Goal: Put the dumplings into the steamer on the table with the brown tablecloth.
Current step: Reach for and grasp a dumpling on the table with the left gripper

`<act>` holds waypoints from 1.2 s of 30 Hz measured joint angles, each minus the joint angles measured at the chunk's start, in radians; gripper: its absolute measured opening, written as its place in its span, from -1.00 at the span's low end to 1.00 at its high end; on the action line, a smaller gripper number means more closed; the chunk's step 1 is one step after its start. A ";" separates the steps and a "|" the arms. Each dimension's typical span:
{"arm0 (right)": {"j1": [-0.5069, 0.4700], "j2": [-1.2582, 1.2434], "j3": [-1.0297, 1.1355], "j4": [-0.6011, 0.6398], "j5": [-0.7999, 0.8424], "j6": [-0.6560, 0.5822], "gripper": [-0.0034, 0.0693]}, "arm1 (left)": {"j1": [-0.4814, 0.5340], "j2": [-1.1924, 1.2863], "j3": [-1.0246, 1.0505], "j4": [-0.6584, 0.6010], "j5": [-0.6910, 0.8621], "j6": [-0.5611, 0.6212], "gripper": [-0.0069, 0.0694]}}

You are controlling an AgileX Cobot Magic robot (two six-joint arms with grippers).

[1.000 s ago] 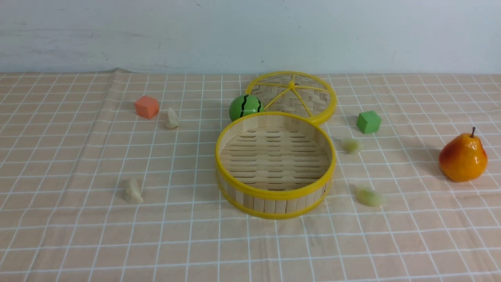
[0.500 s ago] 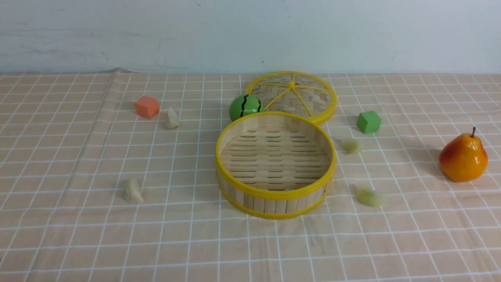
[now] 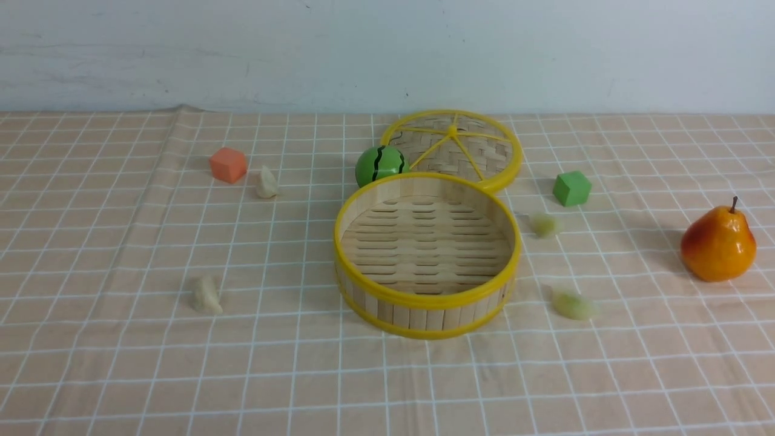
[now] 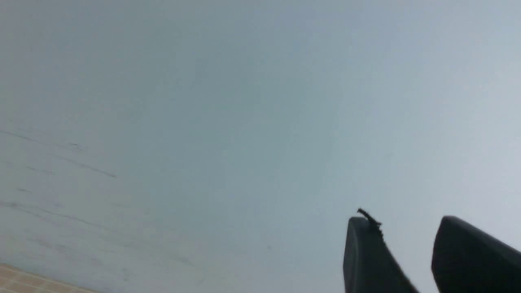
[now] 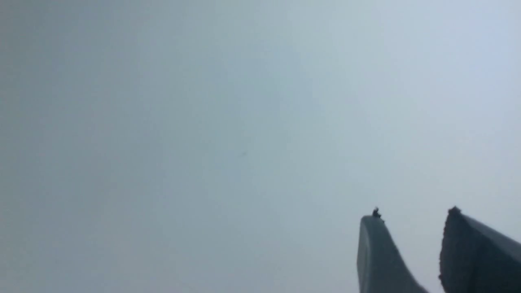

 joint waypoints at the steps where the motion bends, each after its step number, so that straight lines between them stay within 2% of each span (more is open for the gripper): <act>1: 0.000 0.002 0.000 0.000 -0.011 0.025 -0.25 | 0.000 0.000 -0.024 0.028 0.017 -0.084 -0.23; 3: 0.000 0.021 -0.005 0.000 -0.016 0.034 -0.27 | 0.000 0.007 -0.112 0.100 0.100 -0.156 -0.34; 6: 0.000 0.076 -0.039 -0.007 -0.002 0.036 -0.35 | 0.000 0.062 -0.227 0.176 0.196 -0.183 -0.54; 7: 0.000 0.124 -0.076 -0.020 0.011 0.026 -0.44 | 0.000 0.138 -0.321 0.220 0.250 -0.188 -0.70; 9: 0.000 0.209 -0.135 -0.051 0.033 -0.022 -0.65 | 0.000 0.254 -0.420 0.273 0.301 -0.190 -0.86; 12: 0.000 0.326 -0.212 -0.081 0.098 -0.127 -0.92 | 0.000 0.437 -0.505 0.314 0.304 -0.193 -0.86; 16: 0.000 0.512 -0.315 -0.093 0.305 -0.291 -0.95 | -0.003 0.695 -0.553 0.338 0.279 -0.227 -0.86; 19: 0.010 0.633 -0.409 -0.093 0.538 -0.327 -0.93 | -0.053 0.888 -0.630 0.386 0.391 -0.365 -0.86; 23: 0.042 0.732 -0.509 -0.093 0.719 -0.332 -0.92 | -0.192 1.083 -0.763 0.473 0.615 -0.471 -0.86; 26: 0.094 0.843 -0.571 -0.085 0.808 -0.334 -0.92 | -0.320 1.287 -0.923 0.519 0.843 -0.436 -0.86; 27: 0.101 0.850 -0.577 -0.085 0.810 -0.334 -0.92 | -0.326 1.311 -0.933 0.519 0.843 -0.431 -0.86; 29: 0.138 0.945 -0.618 -0.082 0.853 -0.335 -0.92 | -0.370 1.449 -1.063 0.505 0.939 -0.363 -0.86; 33: 0.174 1.034 -0.665 -0.074 0.923 -0.335 -0.92 | -0.366 1.589 -1.216 0.455 0.991 -0.300 -0.86; 35: 0.191 1.075 -0.683 -0.063 0.949 -0.335 -0.92 | -0.339 1.688 -1.352 0.358 1.042 -0.178 -0.86; 36: 0.192 1.081 -0.683 -0.061 0.950 -0.335 -0.92 | -0.336 1.703 -1.375 0.348 1.047 -0.166 -0.86</act>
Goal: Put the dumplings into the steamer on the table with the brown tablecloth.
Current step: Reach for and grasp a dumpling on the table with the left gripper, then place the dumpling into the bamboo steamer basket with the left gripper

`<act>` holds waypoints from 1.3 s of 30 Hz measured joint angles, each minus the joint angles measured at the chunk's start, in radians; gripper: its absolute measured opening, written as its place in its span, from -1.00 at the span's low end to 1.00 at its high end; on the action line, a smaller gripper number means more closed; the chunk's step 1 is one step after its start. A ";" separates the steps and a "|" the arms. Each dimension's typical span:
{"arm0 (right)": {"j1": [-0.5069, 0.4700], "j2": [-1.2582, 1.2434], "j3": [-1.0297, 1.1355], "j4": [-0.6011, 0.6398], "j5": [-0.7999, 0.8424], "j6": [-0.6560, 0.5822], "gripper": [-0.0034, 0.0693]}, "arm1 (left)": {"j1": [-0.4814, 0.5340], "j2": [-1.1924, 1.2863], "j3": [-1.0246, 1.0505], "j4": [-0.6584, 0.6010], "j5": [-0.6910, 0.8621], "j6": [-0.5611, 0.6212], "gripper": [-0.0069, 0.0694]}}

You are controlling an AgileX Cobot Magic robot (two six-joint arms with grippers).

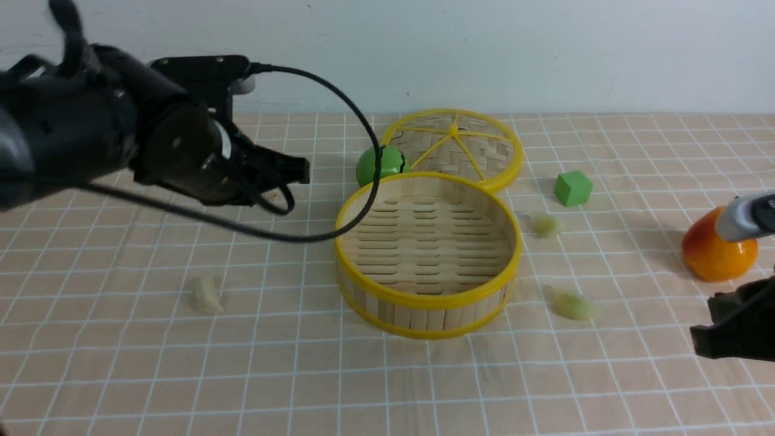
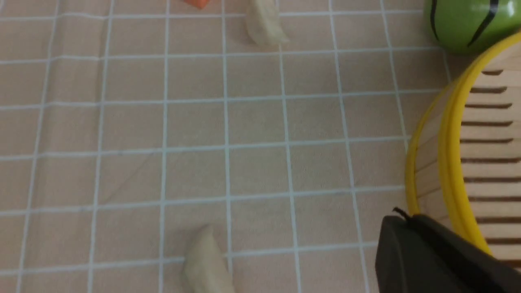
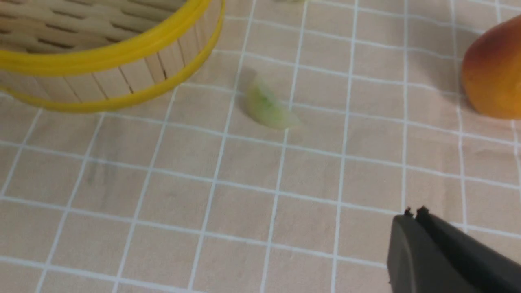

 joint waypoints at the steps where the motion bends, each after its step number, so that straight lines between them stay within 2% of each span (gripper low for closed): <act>1: 0.000 0.005 -0.002 0.006 0.000 0.000 -0.92 | 0.020 0.053 -0.081 -0.076 0.032 0.093 -0.86; 4: 0.000 0.007 -0.004 0.016 -0.002 0.000 -0.91 | 0.081 0.185 -0.276 -0.278 0.089 0.273 -0.86; 7: 0.000 0.008 -0.004 0.021 -0.010 0.000 -0.91 | 0.144 0.305 -0.430 -0.419 0.123 0.331 -0.85; 9: 0.000 0.011 -0.004 0.021 -0.015 0.000 -0.91 | 0.173 0.376 -0.512 -0.465 0.144 0.350 -0.82; 11: 0.000 0.017 -0.004 0.021 -0.017 0.000 -0.91 | 0.188 0.418 -0.559 -0.469 0.152 0.358 -0.77; 12: 0.000 0.028 -0.004 0.024 -0.022 0.000 -0.91 | 0.199 0.476 -0.618 -0.464 0.155 0.371 -0.62; 13: 0.000 0.030 -0.004 0.025 -0.022 0.000 -0.91 | 0.200 0.481 -0.624 -0.462 0.155 0.372 -0.60; 18: 0.000 0.081 -0.004 0.061 -0.039 0.000 -0.91 | 0.197 0.618 -0.716 -0.323 0.068 0.351 0.11; 20: 0.000 0.093 -0.004 0.071 -0.041 0.000 -0.91 | 0.197 0.656 -0.721 -0.267 0.017 0.305 0.31; 22: 0.000 0.104 -0.004 0.078 -0.043 0.000 -0.91 | 0.197 0.698 -0.720 -0.215 -0.028 0.247 0.42; 27: 0.000 0.111 -0.005 0.081 -0.047 0.000 -0.91 | 0.197 0.771 -0.720 -0.124 -0.095 0.133 0.43; 28: 0.000 0.114 -0.005 0.081 -0.049 0.000 -0.90 | 0.197 0.779 -0.728 -0.107 -0.118 0.085 0.33; 29: 0.000 0.114 -0.005 0.081 -0.050 0.000 -0.90 | 0.197 0.781 -0.729 -0.099 -0.119 0.071 0.26; 31: 0.000 0.117 -0.005 0.081 -0.053 0.000 -0.90 | 0.197 0.781 -0.729 -0.089 -0.115 0.052 -0.05; 33: 0.000 0.118 -0.005 0.081 -0.054 0.000 -0.89 | 0.199 0.781 -0.729 -0.091 -0.114 0.045 -0.22; 39: 0.000 0.118 -0.005 0.081 -0.056 0.000 -0.87 | 0.180 0.684 -0.719 -0.133 0.023 0.069 -0.19</act>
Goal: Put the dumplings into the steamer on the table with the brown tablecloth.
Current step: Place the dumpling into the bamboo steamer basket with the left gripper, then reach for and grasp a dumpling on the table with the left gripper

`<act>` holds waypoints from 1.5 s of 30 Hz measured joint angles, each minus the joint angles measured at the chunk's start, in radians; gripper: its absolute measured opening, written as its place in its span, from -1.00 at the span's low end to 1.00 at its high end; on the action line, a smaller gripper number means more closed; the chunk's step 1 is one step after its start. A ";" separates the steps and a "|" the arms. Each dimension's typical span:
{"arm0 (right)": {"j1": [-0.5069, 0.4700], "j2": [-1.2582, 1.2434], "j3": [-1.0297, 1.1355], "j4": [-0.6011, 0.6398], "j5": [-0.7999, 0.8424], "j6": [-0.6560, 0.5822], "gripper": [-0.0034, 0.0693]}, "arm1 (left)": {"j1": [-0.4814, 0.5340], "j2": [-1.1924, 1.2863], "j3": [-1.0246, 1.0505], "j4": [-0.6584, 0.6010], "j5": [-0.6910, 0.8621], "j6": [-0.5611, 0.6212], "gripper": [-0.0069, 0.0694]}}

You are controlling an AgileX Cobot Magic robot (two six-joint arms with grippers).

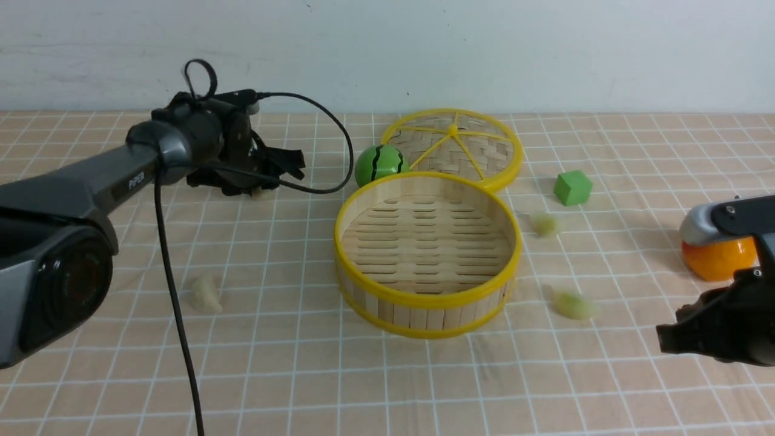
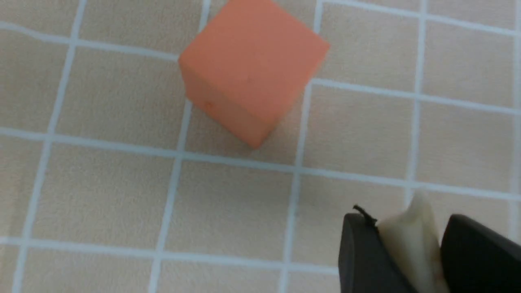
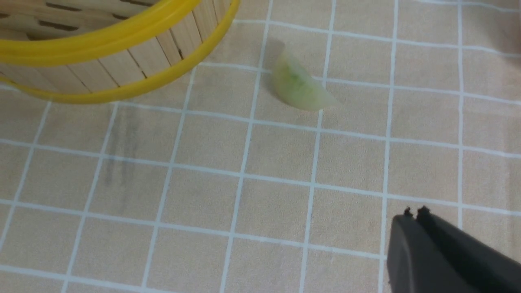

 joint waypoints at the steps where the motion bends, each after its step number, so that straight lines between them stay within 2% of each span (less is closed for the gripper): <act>1: 0.000 0.000 0.000 0.000 0.000 0.000 -0.87 | -0.004 -0.007 0.000 -0.005 0.013 0.007 -0.19; 4: 0.000 0.000 0.000 0.000 -0.003 0.000 -0.87 | -0.071 -0.160 -0.003 -0.035 0.129 0.112 -0.19; 9: 0.000 0.000 0.000 0.022 -0.005 0.000 -0.87 | -0.206 -0.256 -0.013 -0.083 0.256 0.191 -0.19; 13: 0.000 0.000 0.000 0.057 -0.005 0.000 -0.87 | -0.288 -0.194 0.002 -0.101 0.275 0.200 -0.19; 16: 0.000 0.000 0.000 0.060 -0.005 0.000 -0.87 | -0.307 -0.119 0.005 -0.100 0.241 0.180 -0.19; 23: 0.000 0.000 0.000 0.064 -0.005 0.000 -0.87 | -0.309 -0.031 0.014 -0.109 0.139 0.173 -0.19; 25: 0.000 0.000 0.000 0.074 -0.005 0.000 -0.87 | -0.309 -0.031 0.014 -0.119 0.131 0.170 -0.04; 27: 0.000 0.000 0.000 0.085 -0.005 0.000 -0.87 | -0.309 -0.031 0.005 -0.121 0.125 0.166 0.19; 29: 0.000 0.000 0.000 0.090 -0.005 0.000 -0.87 | -0.310 -0.031 -0.005 -0.120 0.131 0.166 0.31; 31: 0.000 0.000 0.000 0.108 -0.005 0.000 -0.86 | -0.310 -0.038 -0.055 -0.091 0.203 0.165 0.58; 33: 0.000 0.000 0.000 0.116 -0.005 0.000 -0.86 | -0.311 -0.066 -0.108 -0.045 0.311 0.164 0.70; 37: 0.000 0.000 0.000 0.145 -0.004 -0.001 -0.85 | -0.311 -0.198 -0.193 0.092 0.564 0.228 0.76; 41: 0.000 0.000 0.000 0.158 -0.003 -0.002 -0.85 | -0.277 -0.371 -0.195 0.152 0.635 0.267 0.71; 43: 0.000 0.000 0.000 0.158 -0.001 -0.003 -0.84 | -0.250 -0.427 -0.174 0.143 0.638 0.259 0.68; 45: 0.000 0.000 0.000 0.161 0.003 -0.003 -0.84 | -0.179 -0.535 -0.089 0.104 0.645 0.233 0.64</act>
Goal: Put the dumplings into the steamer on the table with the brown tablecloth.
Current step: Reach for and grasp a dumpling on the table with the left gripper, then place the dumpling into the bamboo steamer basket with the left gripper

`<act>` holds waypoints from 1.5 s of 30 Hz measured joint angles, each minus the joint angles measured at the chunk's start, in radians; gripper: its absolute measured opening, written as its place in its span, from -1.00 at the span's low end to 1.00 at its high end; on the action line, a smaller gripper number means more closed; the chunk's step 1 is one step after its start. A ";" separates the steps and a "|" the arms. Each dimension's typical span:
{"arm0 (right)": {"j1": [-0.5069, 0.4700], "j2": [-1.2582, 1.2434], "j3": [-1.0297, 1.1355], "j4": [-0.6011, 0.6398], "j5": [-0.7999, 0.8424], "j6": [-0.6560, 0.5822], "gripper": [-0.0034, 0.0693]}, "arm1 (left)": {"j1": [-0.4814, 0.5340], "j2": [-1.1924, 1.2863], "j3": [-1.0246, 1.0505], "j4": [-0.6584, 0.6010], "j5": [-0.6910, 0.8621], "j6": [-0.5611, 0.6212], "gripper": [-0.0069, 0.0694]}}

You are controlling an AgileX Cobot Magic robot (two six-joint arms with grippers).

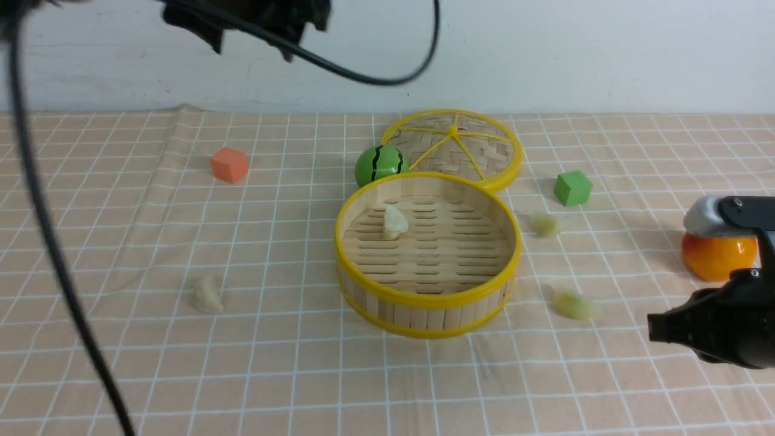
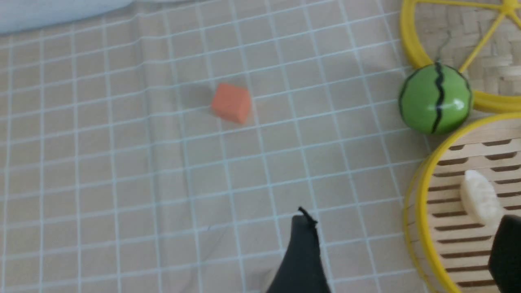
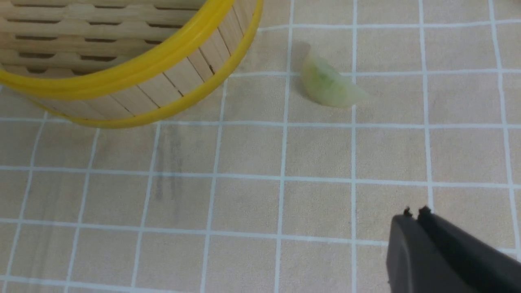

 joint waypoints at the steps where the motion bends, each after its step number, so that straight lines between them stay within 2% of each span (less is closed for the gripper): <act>1: 0.000 0.000 0.000 0.000 0.001 0.000 -0.84 | 0.007 -0.008 0.000 -0.004 0.000 -0.002 0.64; 2: 0.000 0.000 0.000 0.015 0.004 -0.001 -0.84 | 0.072 -0.082 0.111 -0.047 0.005 -0.029 0.62; 3: 0.000 0.000 0.000 0.017 0.004 -0.001 -0.84 | 0.072 -0.082 0.111 -0.047 0.005 -0.029 0.62; 6: 0.000 0.000 0.000 0.049 0.006 -0.004 -0.82 | 0.163 -0.152 0.410 -0.123 -0.048 -0.087 0.61; 8: 0.000 0.000 0.000 0.053 0.007 -0.008 -0.82 | 0.174 -0.153 0.499 -0.140 -0.097 -0.104 0.61; 9: 0.000 0.000 0.000 0.059 0.007 -0.018 -0.82 | 0.183 -0.146 0.656 -0.158 -0.198 -0.145 0.61; 11: 0.000 0.000 0.000 0.068 0.008 -0.027 -0.82 | 0.186 -0.127 0.805 -0.162 -0.344 -0.200 0.61; 12: 0.000 0.000 0.000 0.069 0.008 -0.027 -0.82 | 0.186 -0.127 0.805 -0.162 -0.359 -0.206 0.61; 15: 0.000 0.000 -0.001 0.086 0.008 -0.038 -0.82 | 0.186 -0.091 0.965 -0.128 -0.615 -0.327 0.61; 19: 0.000 0.000 -0.001 0.097 0.008 -0.038 -0.82 | 0.186 -0.029 0.996 -0.084 -0.751 -0.423 0.61; 24: 0.000 0.000 -0.001 0.098 0.008 -0.038 -0.82 | 0.186 0.046 0.997 -0.066 -0.821 -0.444 0.54; 27: 0.000 0.000 -0.001 0.100 0.008 -0.038 -0.82 | 0.186 0.081 0.995 -0.034 -0.837 -0.445 0.26; 28: 0.000 0.000 -0.001 0.100 0.008 -0.038 -0.82 | 0.186 0.085 0.992 -0.025 -0.830 -0.445 0.05; 29: 0.000 0.000 -0.001 0.100 0.008 -0.038 -0.82 | 0.186 0.086 0.991 -0.022 -0.830 -0.445 0.05; 30: 0.000 0.000 -0.001 0.100 0.008 -0.038 -0.82 | 0.187 0.086 0.987 -0.021 -0.818 -0.445 -0.14; 36: 0.000 0.000 -0.001 0.100 0.008 -0.038 -0.82 | 0.162 0.059 0.937 -0.091 -0.694 -0.403 -0.21; 39: 0.000 0.000 -0.001 0.100 0.008 -0.038 -0.82 | 0.099 0.000 0.902 -0.133 -0.652 -0.343 -0.22; 41: 0.000 0.000 -0.001 0.101 0.008 -0.038 -0.81 | -0.007 -0.063 0.845 -0.178 -0.671 -0.259 -0.22; 42: 0.000 0.000 -0.001 0.101 0.008 -0.038 -0.81 | -0.007 -0.066 0.842 -0.179 -0.671 -0.253 -0.22; 44: 0.000 0.000 -0.001 0.101 0.007 -0.038 -0.81 | -0.103 -0.076 0.815 -0.192 -0.764 -0.179 -0.22; 45: 0.000 0.000 -0.001 0.101 0.007 -0.038 -0.81 | -0.109 -0.074 0.815 -0.192 -0.772 -0.179 -0.22</act>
